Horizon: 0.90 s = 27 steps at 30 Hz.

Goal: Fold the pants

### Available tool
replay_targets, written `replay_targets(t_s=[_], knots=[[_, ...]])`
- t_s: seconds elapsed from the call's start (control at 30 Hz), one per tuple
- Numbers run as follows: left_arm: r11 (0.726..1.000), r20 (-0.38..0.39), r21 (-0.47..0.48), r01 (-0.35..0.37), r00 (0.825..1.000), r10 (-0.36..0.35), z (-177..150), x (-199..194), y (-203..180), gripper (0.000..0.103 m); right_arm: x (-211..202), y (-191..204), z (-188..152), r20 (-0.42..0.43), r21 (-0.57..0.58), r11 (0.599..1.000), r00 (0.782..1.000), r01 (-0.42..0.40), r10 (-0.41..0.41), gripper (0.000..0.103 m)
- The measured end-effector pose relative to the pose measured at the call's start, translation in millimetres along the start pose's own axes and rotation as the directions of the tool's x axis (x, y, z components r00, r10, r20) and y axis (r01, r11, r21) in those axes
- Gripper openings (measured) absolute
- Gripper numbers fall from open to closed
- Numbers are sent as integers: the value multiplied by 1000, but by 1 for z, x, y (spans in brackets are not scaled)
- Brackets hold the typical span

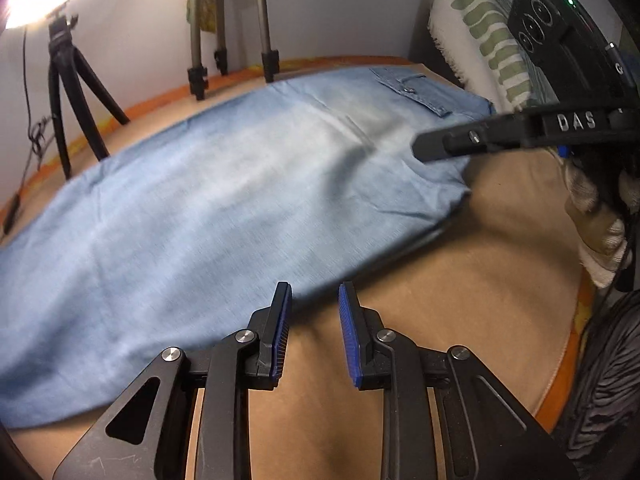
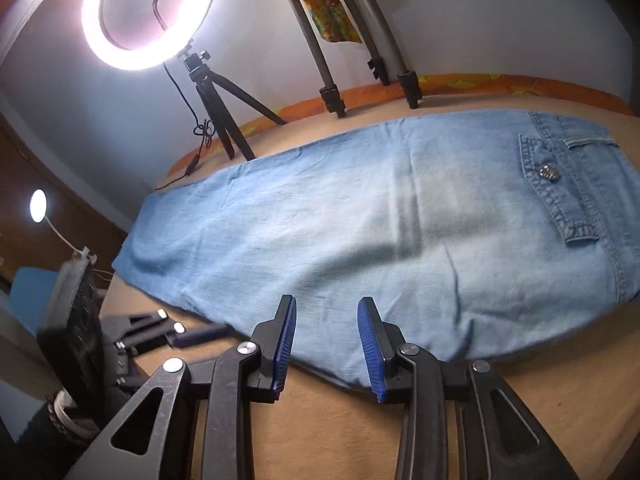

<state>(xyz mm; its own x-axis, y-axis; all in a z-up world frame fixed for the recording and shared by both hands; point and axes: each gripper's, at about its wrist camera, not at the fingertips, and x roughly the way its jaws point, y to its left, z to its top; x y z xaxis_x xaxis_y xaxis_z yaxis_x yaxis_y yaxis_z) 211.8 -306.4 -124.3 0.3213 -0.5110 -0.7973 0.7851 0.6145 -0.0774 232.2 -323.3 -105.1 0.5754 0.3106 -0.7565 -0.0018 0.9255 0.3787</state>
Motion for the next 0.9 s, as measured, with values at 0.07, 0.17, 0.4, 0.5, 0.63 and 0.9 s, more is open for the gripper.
replay_targets(t_s=[0.07, 0.17, 0.4, 0.5, 0.63, 0.9], knots=[[1000, 1, -3, -12, 1000, 12, 0, 1, 2, 27, 1, -2, -2, -10, -3, 1000, 1000, 0, 0, 34], [1000, -1, -1, -20, 1000, 20, 0, 2, 5, 27, -5, -5, -6, -15, -12, 999, 999, 46, -47, 34], [995, 38, -93, -36, 998, 40, 2, -16, 24, 29, -5, -16, -10, -39, -13, 996, 995, 90, -91, 35], [988, 85, -148, -44, 995, 57, 2, -37, 38, 34, -3, -5, -11, -35, -55, 992, 993, 111, -113, 35], [968, 134, -242, -70, 985, 105, -4, -66, 67, 50, -12, 16, -8, 15, -106, 986, 992, 125, -124, 40], [895, 135, -430, -118, 972, 193, -40, -107, 147, 57, -11, 64, -4, 67, -217, 964, 988, 154, -142, 49]])
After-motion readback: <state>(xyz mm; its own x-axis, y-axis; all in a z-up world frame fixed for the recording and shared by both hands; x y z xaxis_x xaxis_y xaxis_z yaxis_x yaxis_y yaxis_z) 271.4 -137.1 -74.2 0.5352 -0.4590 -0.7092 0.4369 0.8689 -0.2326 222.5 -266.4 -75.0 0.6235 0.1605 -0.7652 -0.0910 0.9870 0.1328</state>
